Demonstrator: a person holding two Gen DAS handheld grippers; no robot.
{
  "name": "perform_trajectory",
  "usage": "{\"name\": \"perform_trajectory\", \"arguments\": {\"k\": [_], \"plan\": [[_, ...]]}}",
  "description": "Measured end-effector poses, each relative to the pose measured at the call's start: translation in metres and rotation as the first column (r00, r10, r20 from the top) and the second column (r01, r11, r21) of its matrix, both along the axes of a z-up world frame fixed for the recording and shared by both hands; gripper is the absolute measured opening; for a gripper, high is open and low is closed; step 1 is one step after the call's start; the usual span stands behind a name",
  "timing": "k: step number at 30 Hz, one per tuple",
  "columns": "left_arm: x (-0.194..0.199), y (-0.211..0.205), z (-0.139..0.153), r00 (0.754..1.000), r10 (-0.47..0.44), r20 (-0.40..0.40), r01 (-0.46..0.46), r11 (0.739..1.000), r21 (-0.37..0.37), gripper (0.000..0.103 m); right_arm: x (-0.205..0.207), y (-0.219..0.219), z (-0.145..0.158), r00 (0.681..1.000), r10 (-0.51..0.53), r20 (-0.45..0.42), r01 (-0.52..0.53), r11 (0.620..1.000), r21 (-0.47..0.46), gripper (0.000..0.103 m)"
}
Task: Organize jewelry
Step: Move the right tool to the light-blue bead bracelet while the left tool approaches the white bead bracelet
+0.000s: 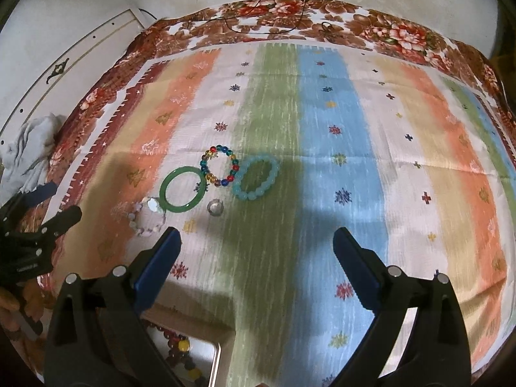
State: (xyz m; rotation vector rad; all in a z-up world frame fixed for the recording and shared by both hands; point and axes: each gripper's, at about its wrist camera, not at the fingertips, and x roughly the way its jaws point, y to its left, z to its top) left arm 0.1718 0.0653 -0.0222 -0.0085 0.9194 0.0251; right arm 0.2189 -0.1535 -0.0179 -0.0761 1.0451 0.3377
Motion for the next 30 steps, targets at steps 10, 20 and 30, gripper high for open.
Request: {"name": "perform_trajectory", "arguments": {"k": [10,20,30], "plan": [[0.018,0.001,-0.007,1.0,-0.012,-0.023,0.013,1.0,0.023,0.094,0.027,0.003,-0.009,1.0,-0.01,-0.015,0.01,1.0,-0.011,0.094],[0.033,-0.001,-0.016,0.999,-0.025,-0.049,0.027,0.999,0.039,0.093,0.054,0.005,-0.027,0.998,-0.032,-0.046,0.03,0.998,-0.047,0.094],[0.049,0.005,-0.031,0.995,-0.024,-0.102,0.025,1.0,0.011,0.093,0.074,-0.005,-0.046,0.989,-0.095,-0.111,0.091,0.995,-0.043,0.094]]}}
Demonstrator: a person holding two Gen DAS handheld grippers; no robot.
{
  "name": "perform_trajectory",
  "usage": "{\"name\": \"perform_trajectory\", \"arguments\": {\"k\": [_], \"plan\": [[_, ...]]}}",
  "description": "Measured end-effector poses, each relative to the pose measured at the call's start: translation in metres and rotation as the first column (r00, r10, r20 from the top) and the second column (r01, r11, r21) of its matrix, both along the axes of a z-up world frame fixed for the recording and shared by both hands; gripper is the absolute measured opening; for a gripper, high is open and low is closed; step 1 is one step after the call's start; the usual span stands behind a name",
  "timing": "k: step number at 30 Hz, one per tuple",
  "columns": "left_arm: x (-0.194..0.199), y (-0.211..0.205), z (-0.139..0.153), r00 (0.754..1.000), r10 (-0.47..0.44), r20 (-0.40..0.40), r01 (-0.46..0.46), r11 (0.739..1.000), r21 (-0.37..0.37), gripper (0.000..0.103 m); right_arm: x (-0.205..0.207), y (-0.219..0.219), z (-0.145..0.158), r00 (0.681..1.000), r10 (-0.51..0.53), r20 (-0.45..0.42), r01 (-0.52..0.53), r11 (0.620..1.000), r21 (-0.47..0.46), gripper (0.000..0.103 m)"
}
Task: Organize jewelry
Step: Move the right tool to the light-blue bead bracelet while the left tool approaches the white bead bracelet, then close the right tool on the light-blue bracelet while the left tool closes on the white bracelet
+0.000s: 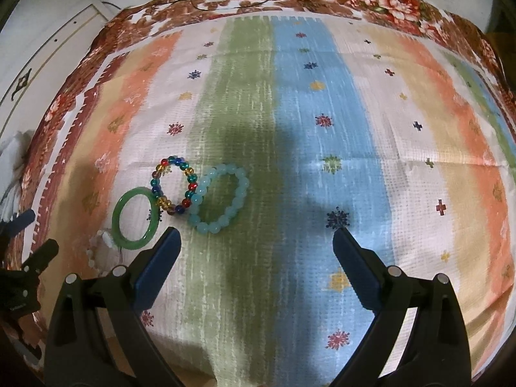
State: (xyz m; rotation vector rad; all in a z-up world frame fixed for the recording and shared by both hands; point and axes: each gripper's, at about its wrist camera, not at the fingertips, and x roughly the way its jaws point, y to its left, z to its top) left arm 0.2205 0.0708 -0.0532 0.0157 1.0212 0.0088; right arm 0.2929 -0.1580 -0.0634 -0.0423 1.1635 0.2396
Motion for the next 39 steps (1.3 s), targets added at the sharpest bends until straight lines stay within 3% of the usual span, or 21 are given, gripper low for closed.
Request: {"name": "perform_trajectory", "arguments": {"k": [11,16,25,33,39], "plan": [[0.004,0.002,-0.019,0.997,-0.011,-0.074,0.009,1.0,-0.018,0.093,0.025,0.011,-0.024,0.997,-0.025,-0.07,0.024,1.0,-0.008,0.094],[0.007,0.01,-0.029,0.992,0.008,-0.123,-0.017,0.997,-0.072,0.092,0.034,0.015,-0.034,0.997,-0.026,-0.076,0.022,0.999,-0.043,0.094],[0.017,0.015,-0.045,0.984,0.011,-0.179,-0.03,0.994,-0.102,0.082,0.048,0.016,-0.05,0.994,-0.043,-0.097,0.036,0.997,-0.068,0.094],[0.023,0.01,-0.06,0.975,-0.014,-0.222,0.0,0.998,-0.066,0.07,0.056,0.017,-0.064,0.992,-0.053,-0.113,0.042,0.995,-0.093,0.094],[0.026,0.005,-0.068,0.973,-0.03,-0.228,0.025,0.999,-0.026,0.069,0.058,0.021,-0.069,0.994,-0.04,-0.105,0.028,0.993,-0.118,0.095]]}}
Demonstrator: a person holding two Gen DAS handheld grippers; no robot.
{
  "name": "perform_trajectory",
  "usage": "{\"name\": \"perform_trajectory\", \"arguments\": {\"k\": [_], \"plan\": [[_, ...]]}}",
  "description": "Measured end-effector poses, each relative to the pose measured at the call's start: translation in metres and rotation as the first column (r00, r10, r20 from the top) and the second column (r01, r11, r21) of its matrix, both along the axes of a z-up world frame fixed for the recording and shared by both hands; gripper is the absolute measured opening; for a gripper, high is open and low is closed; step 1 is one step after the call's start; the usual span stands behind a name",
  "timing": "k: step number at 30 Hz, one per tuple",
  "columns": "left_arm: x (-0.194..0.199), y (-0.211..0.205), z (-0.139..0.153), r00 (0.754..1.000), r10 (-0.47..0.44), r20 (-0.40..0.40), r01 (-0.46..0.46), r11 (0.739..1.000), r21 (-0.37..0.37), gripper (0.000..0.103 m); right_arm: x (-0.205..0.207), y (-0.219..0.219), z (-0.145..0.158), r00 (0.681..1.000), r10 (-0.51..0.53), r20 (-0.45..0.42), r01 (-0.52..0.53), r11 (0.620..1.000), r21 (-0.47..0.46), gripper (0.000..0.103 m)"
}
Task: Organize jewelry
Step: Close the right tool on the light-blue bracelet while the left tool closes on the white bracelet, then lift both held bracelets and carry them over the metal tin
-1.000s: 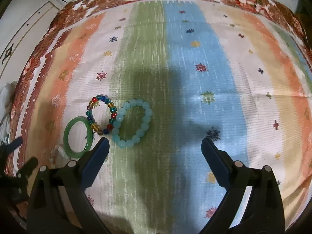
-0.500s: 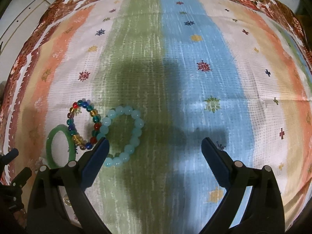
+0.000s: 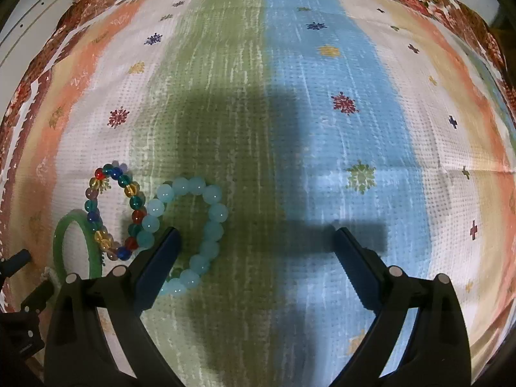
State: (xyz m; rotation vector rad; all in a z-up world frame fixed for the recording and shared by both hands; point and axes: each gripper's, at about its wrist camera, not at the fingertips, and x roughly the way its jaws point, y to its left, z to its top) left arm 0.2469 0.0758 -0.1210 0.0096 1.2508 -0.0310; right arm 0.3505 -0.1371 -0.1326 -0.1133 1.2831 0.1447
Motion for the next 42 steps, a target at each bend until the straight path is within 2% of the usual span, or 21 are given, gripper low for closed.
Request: {"name": "perform_trajectory", "arguments": {"k": [4,7,8,10,12,13,14,15,26,42], "plan": [[-0.002,-0.005,-0.001,1.0,-0.022,0.008,0.022,1.0,0.008,0.063,0.002,0.002,-0.001,1.0,0.013,0.001,-0.013,1.0,-0.008,0.093],[-0.002,-0.009,-0.001,0.999,-0.037,0.012,0.037,0.999,-0.005,0.052,0.003,0.006,-0.001,1.0,0.024,0.001,-0.024,1.0,-0.007,0.085],[-0.003,-0.009,-0.001,0.999,-0.04,0.013,0.04,0.999,-0.008,0.045,0.003,0.006,-0.001,1.0,0.028,0.001,-0.028,1.0,-0.006,0.08],[-0.003,-0.009,-0.001,0.999,-0.042,0.012,0.042,0.999,-0.015,0.035,0.003,0.008,0.002,0.999,0.042,0.005,-0.042,0.999,0.0,0.067],[-0.003,-0.009,-0.001,0.999,-0.041,0.01,0.041,0.999,-0.015,0.021,0.001,0.013,0.004,0.998,0.07,0.009,-0.07,0.998,0.005,0.042],[-0.004,-0.009,-0.001,0.999,-0.04,0.01,0.04,0.999,-0.013,0.015,-0.001,0.014,0.005,0.996,0.089,0.008,-0.089,0.996,0.011,0.037],[-0.004,-0.009,-0.001,0.999,-0.038,0.01,0.038,0.999,-0.01,0.013,-0.002,0.016,0.006,0.995,0.1,0.006,-0.1,0.995,0.014,0.022],[-0.004,-0.009,0.0,0.999,-0.039,0.011,0.039,0.999,-0.011,0.013,-0.002,0.018,0.006,0.994,0.112,0.003,-0.112,0.993,0.021,0.014],[-0.007,-0.006,0.013,0.999,-0.034,0.037,0.035,0.999,-0.026,0.013,-0.009,0.012,0.013,0.991,0.131,0.007,-0.131,0.99,0.051,0.013],[-0.019,-0.002,0.044,0.993,0.002,0.116,0.007,0.997,-0.083,0.013,-0.044,0.013,0.057,0.983,0.169,0.076,-0.176,0.98,0.096,0.013]]}}
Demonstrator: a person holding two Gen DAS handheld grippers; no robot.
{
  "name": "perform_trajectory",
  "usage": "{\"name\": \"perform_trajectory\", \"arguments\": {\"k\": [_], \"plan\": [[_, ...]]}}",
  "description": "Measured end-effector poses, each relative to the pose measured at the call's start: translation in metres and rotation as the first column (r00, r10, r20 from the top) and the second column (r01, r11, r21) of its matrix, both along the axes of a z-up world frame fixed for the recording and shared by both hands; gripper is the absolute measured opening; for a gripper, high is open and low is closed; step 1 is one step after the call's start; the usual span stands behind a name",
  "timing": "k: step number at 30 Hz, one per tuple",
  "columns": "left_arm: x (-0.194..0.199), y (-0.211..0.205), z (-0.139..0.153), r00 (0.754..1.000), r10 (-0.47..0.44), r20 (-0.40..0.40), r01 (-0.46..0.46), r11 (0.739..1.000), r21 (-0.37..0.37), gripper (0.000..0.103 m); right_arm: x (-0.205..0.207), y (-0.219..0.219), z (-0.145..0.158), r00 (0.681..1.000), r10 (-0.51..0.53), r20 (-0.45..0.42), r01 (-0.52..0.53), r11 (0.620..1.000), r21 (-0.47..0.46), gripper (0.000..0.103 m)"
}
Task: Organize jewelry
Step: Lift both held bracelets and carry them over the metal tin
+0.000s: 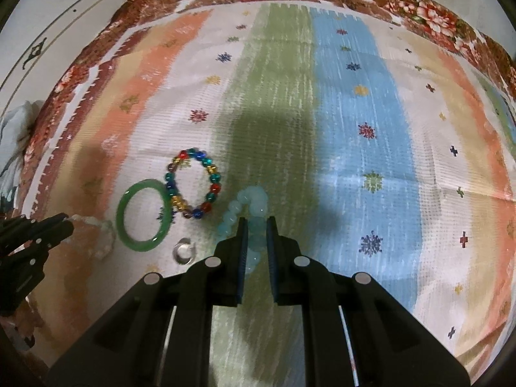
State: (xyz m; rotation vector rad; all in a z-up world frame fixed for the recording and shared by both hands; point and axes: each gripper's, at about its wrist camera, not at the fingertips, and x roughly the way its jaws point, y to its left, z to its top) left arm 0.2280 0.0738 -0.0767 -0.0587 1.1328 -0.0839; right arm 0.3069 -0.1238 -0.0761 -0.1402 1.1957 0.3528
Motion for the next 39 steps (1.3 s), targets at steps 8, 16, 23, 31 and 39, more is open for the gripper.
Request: {"name": "perform_trajectory", "arguments": {"k": [8,16,23,31,39], "plan": [[-0.01,-0.003,0.015,0.999,0.005,0.04,-0.004,1.0,-0.03,0.013,-0.023,0.008,0.022,0.998,0.043,0.046,-0.043,0.999,0.003,0.013],[-0.022,-0.007,0.035,0.996,0.005,0.089,0.001,0.998,-0.066,0.013,-0.044,0.007,0.043,0.995,0.064,0.078,-0.067,0.997,0.03,0.013],[-0.035,-0.016,0.051,0.991,-0.012,0.132,0.024,0.996,-0.089,0.013,-0.065,0.004,0.059,0.99,0.083,0.11,-0.089,0.995,0.048,0.013],[-0.051,-0.027,0.069,0.983,-0.037,0.181,0.057,0.993,-0.106,0.013,-0.092,0.003,0.081,0.983,0.112,0.145,-0.125,0.988,0.087,0.013],[-0.073,-0.035,0.084,0.973,-0.047,0.226,0.077,0.989,-0.124,0.013,-0.121,0.002,0.097,0.973,0.147,0.179,-0.169,0.979,0.115,0.013]]}}
